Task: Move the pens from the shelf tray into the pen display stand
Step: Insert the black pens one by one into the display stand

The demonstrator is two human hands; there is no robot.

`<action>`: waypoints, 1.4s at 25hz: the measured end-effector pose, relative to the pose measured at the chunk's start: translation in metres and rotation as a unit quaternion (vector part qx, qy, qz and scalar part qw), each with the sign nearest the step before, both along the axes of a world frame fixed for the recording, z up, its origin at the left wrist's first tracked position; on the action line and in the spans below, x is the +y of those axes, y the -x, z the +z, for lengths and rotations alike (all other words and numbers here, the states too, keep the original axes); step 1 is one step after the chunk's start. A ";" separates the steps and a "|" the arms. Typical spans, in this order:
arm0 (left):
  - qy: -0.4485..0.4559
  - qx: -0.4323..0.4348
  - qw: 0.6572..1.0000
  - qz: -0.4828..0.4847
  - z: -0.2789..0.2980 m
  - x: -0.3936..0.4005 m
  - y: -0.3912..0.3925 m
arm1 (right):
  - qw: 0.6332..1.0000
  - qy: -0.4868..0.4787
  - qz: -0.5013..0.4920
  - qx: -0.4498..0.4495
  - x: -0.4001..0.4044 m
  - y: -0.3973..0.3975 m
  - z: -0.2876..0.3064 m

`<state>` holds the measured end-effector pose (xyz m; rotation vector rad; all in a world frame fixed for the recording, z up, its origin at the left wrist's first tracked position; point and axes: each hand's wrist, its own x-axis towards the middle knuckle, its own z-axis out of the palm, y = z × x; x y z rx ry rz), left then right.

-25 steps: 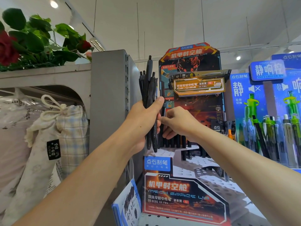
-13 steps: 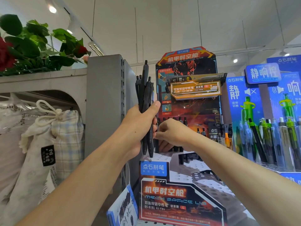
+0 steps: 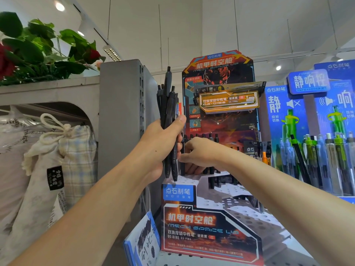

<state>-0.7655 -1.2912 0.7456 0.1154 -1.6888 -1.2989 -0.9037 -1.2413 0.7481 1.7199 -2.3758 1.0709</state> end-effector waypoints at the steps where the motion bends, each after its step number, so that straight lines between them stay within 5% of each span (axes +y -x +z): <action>1: 0.000 -0.002 1.000 0.002 -0.001 0.000 0.000 | 1.000 0.001 -0.006 0.010 -0.001 -0.001 0.000; 8: -0.022 0.002 1.000 -0.012 0.002 0.004 -0.001 | 1.000 0.016 -0.009 -0.025 0.014 -0.008 0.002; 10: -0.033 0.003 0.999 -0.023 0.003 0.005 0.000 | 0.993 0.115 -0.001 -0.001 0.024 -0.009 0.006; 13: -0.040 -0.005 0.999 -0.025 0.003 0.006 0.005 | 0.944 0.265 0.139 -0.136 0.046 -0.015 0.015; 17: -0.057 -0.036 0.998 0.005 0.003 0.006 0.015 | 0.928 0.201 0.254 -0.185 0.064 -0.023 0.007; 22: -0.085 -0.034 0.996 0.023 0.003 0.012 0.024 | 0.961 0.169 0.175 -0.129 0.064 -0.031 -0.004; 35: -0.049 0.032 0.997 0.045 -0.003 -0.001 0.036 | 0.952 0.155 0.113 -0.238 0.054 -0.005 0.004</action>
